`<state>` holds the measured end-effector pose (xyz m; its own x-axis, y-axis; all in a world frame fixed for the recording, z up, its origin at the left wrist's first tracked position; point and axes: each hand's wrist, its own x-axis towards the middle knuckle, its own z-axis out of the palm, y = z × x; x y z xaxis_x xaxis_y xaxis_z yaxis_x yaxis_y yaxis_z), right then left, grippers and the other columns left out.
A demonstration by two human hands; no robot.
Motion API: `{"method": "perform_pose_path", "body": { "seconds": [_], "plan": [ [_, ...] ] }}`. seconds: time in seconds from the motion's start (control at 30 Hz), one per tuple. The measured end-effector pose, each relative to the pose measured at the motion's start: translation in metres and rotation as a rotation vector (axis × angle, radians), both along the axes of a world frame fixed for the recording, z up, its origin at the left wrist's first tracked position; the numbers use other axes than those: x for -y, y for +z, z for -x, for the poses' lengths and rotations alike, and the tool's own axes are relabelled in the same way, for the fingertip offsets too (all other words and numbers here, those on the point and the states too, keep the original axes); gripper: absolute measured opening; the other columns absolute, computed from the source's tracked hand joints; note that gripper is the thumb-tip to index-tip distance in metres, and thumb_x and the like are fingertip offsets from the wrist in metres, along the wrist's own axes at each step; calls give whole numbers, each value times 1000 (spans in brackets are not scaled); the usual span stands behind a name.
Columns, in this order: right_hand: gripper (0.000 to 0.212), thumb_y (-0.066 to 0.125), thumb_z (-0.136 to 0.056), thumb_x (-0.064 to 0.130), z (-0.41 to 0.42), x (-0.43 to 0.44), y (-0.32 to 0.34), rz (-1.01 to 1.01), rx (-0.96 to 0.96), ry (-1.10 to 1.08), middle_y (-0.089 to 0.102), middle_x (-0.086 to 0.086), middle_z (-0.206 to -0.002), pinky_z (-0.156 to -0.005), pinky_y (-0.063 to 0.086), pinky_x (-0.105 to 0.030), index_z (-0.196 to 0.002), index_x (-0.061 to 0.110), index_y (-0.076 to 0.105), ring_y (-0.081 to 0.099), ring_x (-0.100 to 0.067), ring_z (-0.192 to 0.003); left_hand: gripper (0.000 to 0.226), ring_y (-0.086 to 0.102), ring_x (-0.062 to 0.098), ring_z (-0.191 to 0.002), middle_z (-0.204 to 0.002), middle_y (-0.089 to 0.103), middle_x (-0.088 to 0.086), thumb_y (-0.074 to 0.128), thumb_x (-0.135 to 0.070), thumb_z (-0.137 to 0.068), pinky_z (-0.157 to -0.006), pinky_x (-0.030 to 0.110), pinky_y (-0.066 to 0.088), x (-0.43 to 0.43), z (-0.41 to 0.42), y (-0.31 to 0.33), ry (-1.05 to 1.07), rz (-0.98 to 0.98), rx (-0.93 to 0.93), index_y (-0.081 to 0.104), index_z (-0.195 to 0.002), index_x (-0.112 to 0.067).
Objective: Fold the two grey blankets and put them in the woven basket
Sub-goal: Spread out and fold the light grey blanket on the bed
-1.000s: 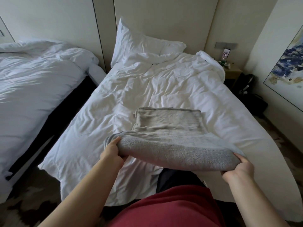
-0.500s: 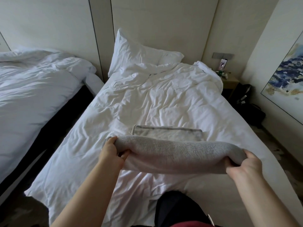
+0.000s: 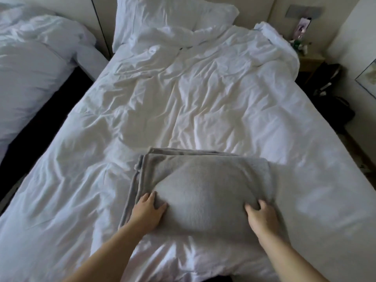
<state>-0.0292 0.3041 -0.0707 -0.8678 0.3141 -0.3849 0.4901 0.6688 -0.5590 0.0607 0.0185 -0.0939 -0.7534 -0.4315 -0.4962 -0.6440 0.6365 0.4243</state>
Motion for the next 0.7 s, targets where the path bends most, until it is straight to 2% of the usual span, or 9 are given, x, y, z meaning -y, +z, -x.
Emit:
{"method": "perform_pose_path", "body": {
  "seconds": [0.17,0.23,0.33,0.43,0.5,0.53,0.6,0.63,0.7],
  "plan": [
    [50,65,-82,27,14,1,-6,-254,-97,68,56,-23,-125,-100,38,-40,-126,3,57,49,-37,-120,49,47,28,-122,-135,50,5,54,-47,-86,-104,41,39,-4,14,-3,147,115,-169,52,-130,-26],
    [47,67,-83,24,26,8,0,-285,-201,137,55,-23,-124,-103,35,-42,-124,4,58,47,-38,-120,47,44,32,-125,-136,48,10,55,-38,-87,-108,43,35,-1,31,4,171,180,-229,51,-131,-22],
    [51,70,-81,24,69,14,5,-268,-331,292,52,-22,-130,-109,29,-43,-127,4,56,42,-37,-126,68,36,36,-132,-143,38,16,62,-36,-84,-112,46,30,20,63,9,240,184,-247,35,-144,-18],
    [76,66,-81,47,125,2,2,-480,-206,601,39,-9,-148,-114,17,-46,-144,16,36,25,-31,-141,88,44,38,-127,-141,42,18,72,-41,-78,-104,44,38,49,90,2,350,42,-158,25,-149,-19],
    [81,60,-80,59,149,-5,-2,-597,-44,783,46,-1,-144,-111,15,-44,-146,24,30,30,-25,-139,77,57,36,-110,-126,57,16,76,-45,-74,-91,39,47,62,101,-3,384,-9,-80,43,-136,-13],
    [70,60,-80,60,157,-8,-5,-601,3,854,56,1,-132,-106,22,-40,-138,25,41,42,-25,-131,65,62,33,-97,-113,64,15,78,-46,-71,-83,36,50,68,105,-3,385,-24,-48,56,-121,-10],
    [29,59,-84,53,167,-9,-3,-538,57,932,63,5,-90,-80,37,-32,-89,24,59,59,-26,-101,47,63,29,-78,-88,69,12,79,-47,-69,-71,34,51,77,112,-1,345,-46,-28,67,-94,-9],
    [28,59,-86,47,171,-9,0,-507,59,917,59,3,-76,-70,38,-32,-73,22,54,60,-27,-90,43,63,29,-75,-81,68,10,79,-47,-69,-67,33,50,81,117,1,307,-25,-61,68,-89,-10],
    [26,63,-86,36,182,-12,4,-490,-32,807,61,-5,-75,-69,42,-34,-70,16,57,61,-31,-86,36,60,27,-71,-73,63,4,78,-46,-71,-61,32,42,87,126,5,246,78,-194,66,-83,-14]
  ]
}}
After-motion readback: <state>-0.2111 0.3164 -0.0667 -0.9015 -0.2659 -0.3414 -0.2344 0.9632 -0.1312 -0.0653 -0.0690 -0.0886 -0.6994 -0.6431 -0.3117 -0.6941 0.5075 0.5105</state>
